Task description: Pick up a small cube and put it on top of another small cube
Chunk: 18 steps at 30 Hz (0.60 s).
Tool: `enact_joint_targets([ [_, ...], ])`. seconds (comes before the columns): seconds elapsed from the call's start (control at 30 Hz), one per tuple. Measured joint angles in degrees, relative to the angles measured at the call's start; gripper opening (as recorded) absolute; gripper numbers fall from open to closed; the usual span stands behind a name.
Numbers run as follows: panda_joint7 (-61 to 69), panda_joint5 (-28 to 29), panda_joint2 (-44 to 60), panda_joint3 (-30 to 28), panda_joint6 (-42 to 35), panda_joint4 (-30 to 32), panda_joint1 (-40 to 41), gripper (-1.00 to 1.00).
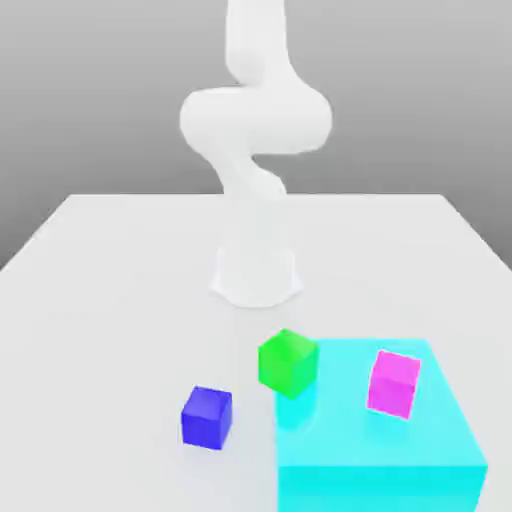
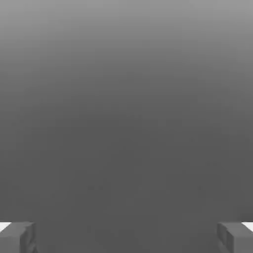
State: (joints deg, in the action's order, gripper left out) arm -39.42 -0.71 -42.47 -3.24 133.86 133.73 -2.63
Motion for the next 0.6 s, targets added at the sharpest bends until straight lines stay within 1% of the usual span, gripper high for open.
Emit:
enact_joint_targets([
  [0.33, 26.13, -3.19, 13.75, -12.40, 8.34, 7.86, -10.11, 0.00],
  [0.6, 47.16, -6.37, 24.81, -20.20, 14.83, 14.01, -16.40, 0.00],
])
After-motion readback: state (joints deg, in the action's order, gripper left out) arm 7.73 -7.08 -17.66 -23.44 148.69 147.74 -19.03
